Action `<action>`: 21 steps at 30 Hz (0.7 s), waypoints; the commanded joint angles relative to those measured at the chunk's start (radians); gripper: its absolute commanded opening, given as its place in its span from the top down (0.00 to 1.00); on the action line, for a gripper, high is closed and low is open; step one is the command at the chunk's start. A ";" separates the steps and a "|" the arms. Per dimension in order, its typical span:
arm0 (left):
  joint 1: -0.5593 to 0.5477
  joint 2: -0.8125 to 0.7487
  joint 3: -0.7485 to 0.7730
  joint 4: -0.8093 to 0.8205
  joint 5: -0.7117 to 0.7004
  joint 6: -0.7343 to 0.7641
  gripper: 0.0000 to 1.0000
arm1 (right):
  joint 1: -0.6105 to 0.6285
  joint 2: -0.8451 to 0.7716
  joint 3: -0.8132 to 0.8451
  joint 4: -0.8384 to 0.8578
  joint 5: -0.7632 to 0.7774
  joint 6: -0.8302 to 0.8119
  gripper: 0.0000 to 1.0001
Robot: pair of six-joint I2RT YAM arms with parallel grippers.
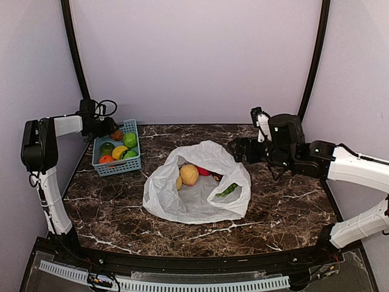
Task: Untie the knot of the plastic bag and take out the fruit
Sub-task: Place the fake fruit in the bin.
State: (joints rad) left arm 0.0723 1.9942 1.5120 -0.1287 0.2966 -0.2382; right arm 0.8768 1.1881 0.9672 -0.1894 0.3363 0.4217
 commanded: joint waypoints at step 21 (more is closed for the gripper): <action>0.002 0.084 0.049 -0.037 -0.011 0.058 0.30 | -0.036 0.086 0.055 -0.027 -0.051 0.014 0.01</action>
State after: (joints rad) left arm 0.0750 2.0888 1.5459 -0.1299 0.2798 -0.1898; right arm 0.8501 1.2736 1.0004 -0.2260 0.2905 0.4286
